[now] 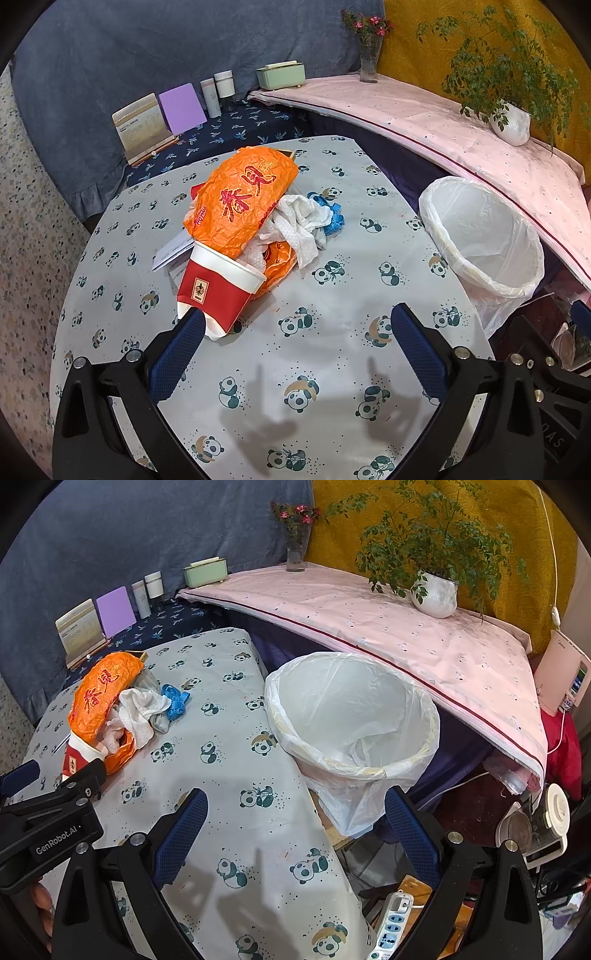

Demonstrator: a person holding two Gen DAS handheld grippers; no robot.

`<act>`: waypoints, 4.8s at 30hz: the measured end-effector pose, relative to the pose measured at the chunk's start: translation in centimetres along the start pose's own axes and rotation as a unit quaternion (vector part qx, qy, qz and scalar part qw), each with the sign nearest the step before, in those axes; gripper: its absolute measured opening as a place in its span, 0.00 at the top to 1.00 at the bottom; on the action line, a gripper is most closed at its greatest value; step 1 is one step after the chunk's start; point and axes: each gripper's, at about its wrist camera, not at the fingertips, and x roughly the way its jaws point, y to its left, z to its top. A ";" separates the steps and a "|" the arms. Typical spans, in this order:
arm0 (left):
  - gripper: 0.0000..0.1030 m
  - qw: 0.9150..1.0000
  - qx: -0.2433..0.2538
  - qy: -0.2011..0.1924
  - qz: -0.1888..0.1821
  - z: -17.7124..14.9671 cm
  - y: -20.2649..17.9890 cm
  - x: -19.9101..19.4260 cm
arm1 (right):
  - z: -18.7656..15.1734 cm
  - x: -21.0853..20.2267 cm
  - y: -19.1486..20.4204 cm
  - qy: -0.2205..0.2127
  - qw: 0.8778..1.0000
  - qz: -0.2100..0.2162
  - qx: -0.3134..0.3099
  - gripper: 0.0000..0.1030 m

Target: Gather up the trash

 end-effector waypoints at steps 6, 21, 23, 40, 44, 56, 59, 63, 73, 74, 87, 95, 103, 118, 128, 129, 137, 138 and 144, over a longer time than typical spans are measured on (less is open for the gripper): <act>0.07 1.000 0.001 -0.002 0.001 0.1 0.0 0.0 | 0.1 0.2 0.0 0.004 1.000 0.000 0.000 0.10; 0.07 1.000 -0.001 -0.003 -0.004 0.3 0.2 0.4 | 0.2 0.3 0.0 -0.024 1.000 0.002 0.005 0.10; 0.07 1.000 -0.003 -0.005 -0.006 0.3 0.4 0.5 | 0.3 0.3 0.0 -0.031 0.999 0.003 0.007 0.10; 0.07 1.000 -0.016 0.019 -0.011 0.0 6.9 5.9 | 1.4 2.4 2.2 -0.022 1.000 0.010 0.004 0.10; 0.07 0.999 -0.009 0.023 -0.021 -0.2 9.3 7.8 | 2.1 3.4 4.3 -0.019 1.000 0.014 -0.016 0.10; 0.27 0.992 -0.006 0.059 -0.113 -0.1 12.1 12.0 | 4.5 5.1 9.5 -0.016 0.999 0.040 -0.018 0.10; 0.41 0.987 -0.005 0.075 -0.144 -0.4 11.8 12.3 | 4.6 5.4 10.6 -0.011 0.999 0.042 -0.026 0.10; 0.61 0.982 -0.015 0.078 -0.171 -0.8 12.1 11.5 | 4.6 5.4 11.9 -0.009 0.998 0.043 -0.045 0.10; 0.70 0.983 -0.048 0.048 -0.168 -0.4 15.8 6.6 | 5.5 5.4 16.8 -0.008 0.992 0.077 -0.099 0.19; 0.70 0.985 -0.053 0.044 -0.161 -0.3 16.3 6.3 | 5.7 5.5 17.4 -0.007 0.992 0.078 -0.102 0.19; 0.70 0.987 -0.128 0.009 -0.098 2.2 23.2 5.2 | 10.5 7.5 24.9 -0.023 0.985 0.103 -0.134 0.19; 0.70 0.986 -0.135 0.013 -0.097 2.6 23.7 6.7 | 10.0 11.2 26.8 0.019 0.984 0.103 -0.143 0.36; 0.70 0.986 -0.128 0.028 -0.106 2.5 22.6 8.0 | 8.6 10.7 26.0 0.024 0.980 0.139 -0.138 0.79; 0.70 0.987 -0.087 0.004 -0.134 4.7 17.1 6.2 | 10.5 5.2 19.1 -0.045 0.987 0.125 -0.086 0.83; 0.70 0.985 -0.029 -0.007 -0.172 7.3 8.8 5.6 | 11.1 4.7 10.1 -0.060 0.995 0.074 -0.020 0.83; 0.70 0.984 -0.022 -0.006 -0.177 7.6 7.7 5.6 | 11.0 4.6 9.1 -0.061 0.996 0.068 -0.014 0.83; 0.70 0.976 0.042 -0.004 -0.214 8.7 -0.5 5.8 | 10.1 5.4 0.4 -0.060 0.997 0.004 0.047 0.83; 0.70 0.974 0.051 -0.005 -0.219 8.8 -1.6 5.9 | 10.0 5.5 -0.6 -0.059 0.997 -0.004 0.053 0.83; 0.70 0.963 0.091 -0.002 -0.253 9.3 -7.3 6.7 | 9.0 7.5 -6.0 -0.039 0.994 -0.055 0.082 0.83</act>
